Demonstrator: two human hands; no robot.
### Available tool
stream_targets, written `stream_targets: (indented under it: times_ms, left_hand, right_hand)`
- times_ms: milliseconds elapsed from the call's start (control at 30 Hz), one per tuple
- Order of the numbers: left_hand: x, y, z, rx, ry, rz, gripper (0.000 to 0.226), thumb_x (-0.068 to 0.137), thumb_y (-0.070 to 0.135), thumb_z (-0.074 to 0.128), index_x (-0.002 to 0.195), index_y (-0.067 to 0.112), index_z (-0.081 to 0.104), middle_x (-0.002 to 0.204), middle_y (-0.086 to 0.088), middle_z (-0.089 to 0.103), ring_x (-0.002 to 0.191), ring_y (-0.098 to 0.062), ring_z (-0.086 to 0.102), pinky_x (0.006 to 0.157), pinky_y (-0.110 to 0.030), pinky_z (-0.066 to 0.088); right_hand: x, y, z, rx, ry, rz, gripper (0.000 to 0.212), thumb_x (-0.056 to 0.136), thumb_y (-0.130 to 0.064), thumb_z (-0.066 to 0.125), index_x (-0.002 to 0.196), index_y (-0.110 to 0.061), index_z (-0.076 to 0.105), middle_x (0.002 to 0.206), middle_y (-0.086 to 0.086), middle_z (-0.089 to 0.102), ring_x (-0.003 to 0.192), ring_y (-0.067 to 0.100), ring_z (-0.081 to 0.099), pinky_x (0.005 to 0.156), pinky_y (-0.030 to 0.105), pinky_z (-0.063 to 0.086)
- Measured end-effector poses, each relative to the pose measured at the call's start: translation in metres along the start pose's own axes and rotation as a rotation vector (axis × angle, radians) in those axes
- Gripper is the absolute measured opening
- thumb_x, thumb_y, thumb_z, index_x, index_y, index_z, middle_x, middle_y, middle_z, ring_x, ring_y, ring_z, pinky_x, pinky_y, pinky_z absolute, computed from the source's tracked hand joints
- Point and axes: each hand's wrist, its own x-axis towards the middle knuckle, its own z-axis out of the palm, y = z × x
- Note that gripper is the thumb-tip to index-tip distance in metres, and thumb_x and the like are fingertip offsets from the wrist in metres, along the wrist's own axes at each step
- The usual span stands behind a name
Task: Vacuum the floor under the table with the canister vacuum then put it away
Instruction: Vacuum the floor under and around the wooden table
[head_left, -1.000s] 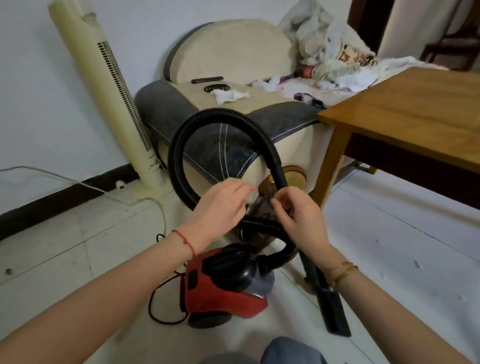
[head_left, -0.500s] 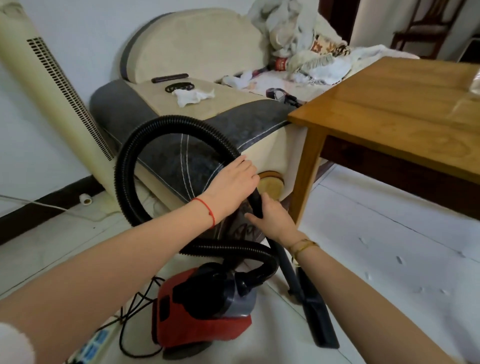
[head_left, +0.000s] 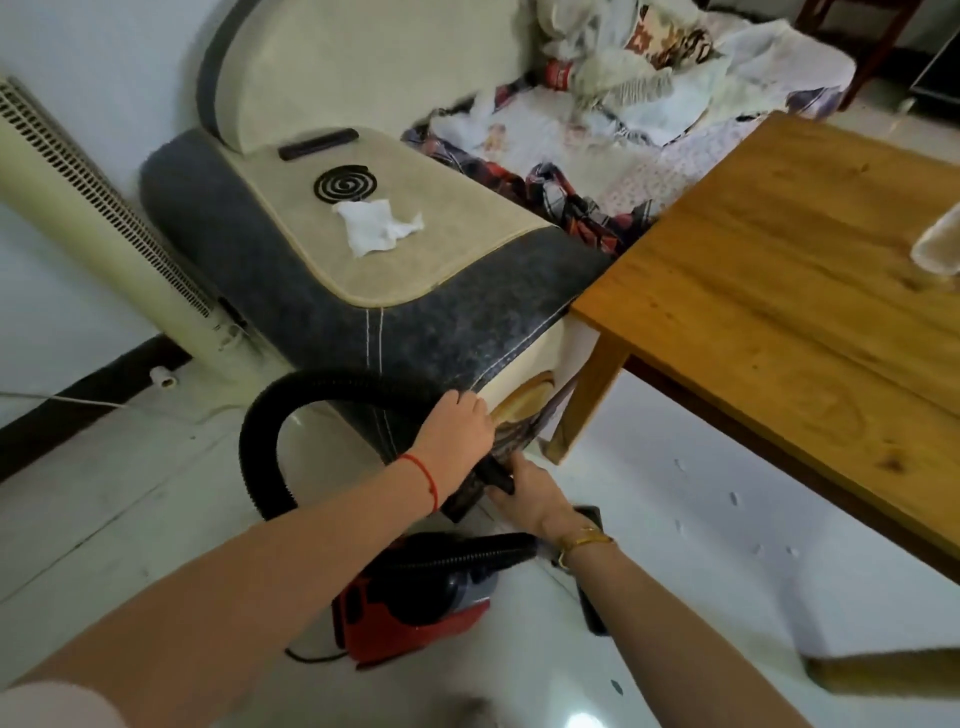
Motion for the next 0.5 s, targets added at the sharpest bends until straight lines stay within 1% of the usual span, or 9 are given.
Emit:
stream_targets:
  times_ms: [33, 100, 167, 267, 333, 400, 433, 500]
  left_hand:
    - [-0.004, 0.001, -0.001, -0.023, -0.013, 0.008, 0.026, 0.093, 0.006, 0.047, 0.118, 0.005, 0.052, 0.119, -0.013, 0.050, 0.112, -0.028, 0.046, 0.090, -0.036, 0.041]
    - [-0.011, 0.005, -0.003, -0.051, -0.051, 0.031, 0.031, 0.093, 0.005, 0.045, 0.123, 0.000, 0.051, 0.123, -0.016, 0.047, 0.114, -0.031, 0.045, 0.087, -0.038, 0.043]
    - [-0.020, 0.008, -0.010, -0.081, -0.108, 0.061, 0.034, 0.094, 0.007, 0.046, 0.126, 0.000, 0.049, 0.122, -0.016, 0.048, 0.110, -0.030, 0.052, 0.082, -0.037, 0.046]
    - [-0.031, 0.012, -0.022, -0.194, -0.176, 0.097, 0.030, 0.096, 0.011, 0.047, 0.125, 0.004, 0.049, 0.121, -0.011, 0.055, 0.106, -0.025, 0.061, 0.077, -0.033, 0.048]
    - [-0.037, 0.016, -0.025, -0.245, -0.197, 0.064, 0.029, 0.096, 0.009, 0.044, 0.124, 0.003, 0.047, 0.120, -0.012, 0.057, 0.105, -0.026, 0.061, 0.077, -0.033, 0.048]
    - [-0.041, 0.022, -0.023, -0.301, -0.221, 0.009, 0.029, 0.095, 0.005, 0.042, 0.123, -0.001, 0.045, 0.118, -0.015, 0.057, 0.101, -0.029, 0.062, 0.078, -0.034, 0.047]
    - [-0.042, 0.026, -0.021, -0.326, -0.222, -0.003, 0.029, 0.094, 0.004, 0.041, 0.123, -0.002, 0.044, 0.117, -0.016, 0.057, 0.100, -0.030, 0.062, 0.078, -0.035, 0.047]
    - [-0.043, 0.035, -0.016, -0.346, -0.211, -0.006, 0.028, 0.095, 0.004, 0.041, 0.122, -0.002, 0.043, 0.115, -0.016, 0.057, 0.098, -0.030, 0.062, 0.077, -0.035, 0.047]
  right_hand:
    - [-0.003, -0.004, -0.002, 0.001, -0.008, -0.002, 0.039, 0.089, -0.029, 0.060, 0.118, -0.009, 0.046, 0.118, 0.014, 0.060, 0.104, 0.033, 0.058, 0.079, 0.032, 0.045]
    - [-0.012, -0.013, -0.006, -0.002, -0.037, 0.004, 0.041, 0.087, -0.029, 0.063, 0.119, -0.010, 0.047, 0.118, 0.013, 0.060, 0.105, 0.032, 0.058, 0.082, 0.033, 0.044]
    - [-0.021, -0.020, -0.007, -0.010, -0.062, 0.000, 0.042, 0.085, -0.030, 0.065, 0.120, -0.011, 0.050, 0.117, 0.011, 0.060, 0.106, 0.030, 0.057, 0.086, 0.033, 0.044]
    - [-0.034, -0.024, -0.006, -0.014, -0.071, -0.014, 0.038, 0.085, -0.028, 0.065, 0.119, -0.016, 0.052, 0.115, 0.007, 0.061, 0.106, 0.026, 0.058, 0.091, 0.034, 0.047]
    - [-0.038, -0.018, -0.003, -0.015, -0.068, -0.037, 0.042, 0.084, -0.025, 0.063, 0.124, -0.023, 0.050, 0.119, 0.004, 0.060, 0.108, 0.023, 0.058, 0.094, 0.036, 0.049]
    - [-0.042, -0.013, -0.002, -0.015, -0.063, -0.040, 0.046, 0.083, -0.029, 0.062, 0.126, -0.030, 0.048, 0.122, 0.000, 0.059, 0.111, 0.021, 0.058, 0.093, 0.039, 0.050]
    - [-0.043, -0.009, -0.002, -0.018, -0.053, -0.048, 0.046, 0.083, -0.030, 0.062, 0.127, -0.030, 0.048, 0.123, 0.000, 0.059, 0.111, 0.021, 0.058, 0.094, 0.040, 0.050]
    - [-0.050, -0.003, -0.004, -0.020, -0.048, -0.056, 0.042, 0.086, -0.029, 0.062, 0.125, -0.025, 0.051, 0.123, 0.002, 0.058, 0.111, 0.022, 0.057, 0.093, 0.039, 0.049]
